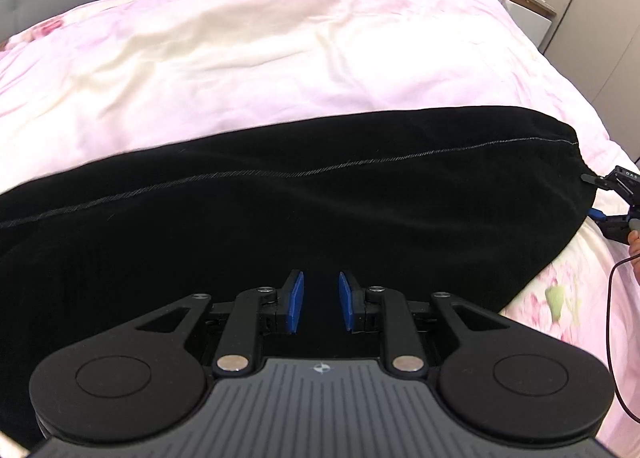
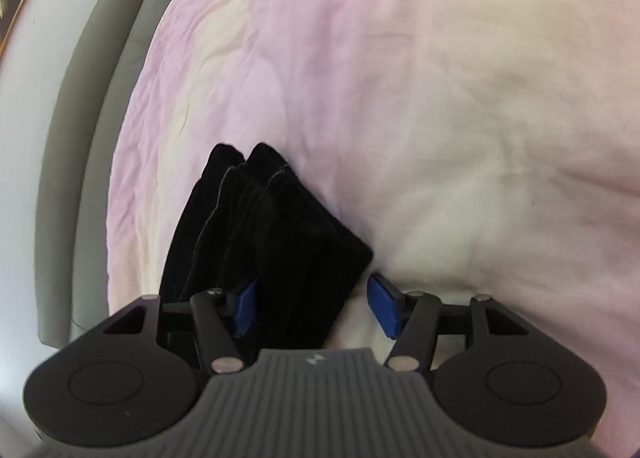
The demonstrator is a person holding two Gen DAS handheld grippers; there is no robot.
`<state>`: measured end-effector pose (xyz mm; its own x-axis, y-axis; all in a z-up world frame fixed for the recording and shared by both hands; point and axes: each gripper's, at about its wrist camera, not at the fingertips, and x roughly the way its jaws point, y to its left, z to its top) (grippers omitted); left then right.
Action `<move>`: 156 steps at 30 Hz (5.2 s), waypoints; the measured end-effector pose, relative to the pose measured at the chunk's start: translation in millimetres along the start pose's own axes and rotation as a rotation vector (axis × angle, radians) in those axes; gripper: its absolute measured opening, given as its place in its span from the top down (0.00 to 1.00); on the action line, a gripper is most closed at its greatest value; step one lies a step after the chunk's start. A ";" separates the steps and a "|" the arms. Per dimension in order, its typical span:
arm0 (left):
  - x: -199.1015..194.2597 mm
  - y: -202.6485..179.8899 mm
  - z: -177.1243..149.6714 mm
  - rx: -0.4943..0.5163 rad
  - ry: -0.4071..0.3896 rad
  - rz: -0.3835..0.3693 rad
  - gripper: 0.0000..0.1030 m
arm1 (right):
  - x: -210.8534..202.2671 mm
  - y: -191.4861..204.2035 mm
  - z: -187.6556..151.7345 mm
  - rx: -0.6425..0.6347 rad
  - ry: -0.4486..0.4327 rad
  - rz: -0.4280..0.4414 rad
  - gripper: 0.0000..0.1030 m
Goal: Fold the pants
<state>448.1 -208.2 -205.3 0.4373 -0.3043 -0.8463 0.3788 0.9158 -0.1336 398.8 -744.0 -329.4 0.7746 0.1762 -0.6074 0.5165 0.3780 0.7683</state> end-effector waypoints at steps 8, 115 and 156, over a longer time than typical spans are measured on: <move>49.1 -16.9 35.9 0.049 -0.005 0.029 0.75 | 3.9 -2.0 2.8 0.005 -0.040 0.113 0.66; 37.0 166.3 8.6 -0.349 -0.065 -0.255 0.73 | 142.4 277.5 -224.5 -1.109 0.123 -0.127 0.89; -5.4 80.3 -38.0 -0.134 0.051 0.065 0.52 | 61.7 182.5 -313.1 -1.263 0.202 -0.203 0.92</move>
<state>445.1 -123.1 -231.1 0.4144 -0.2331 -0.8798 0.2375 0.9608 -0.1427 426.6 -379.6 -289.8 0.5977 0.1062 -0.7946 -0.1679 0.9858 0.0054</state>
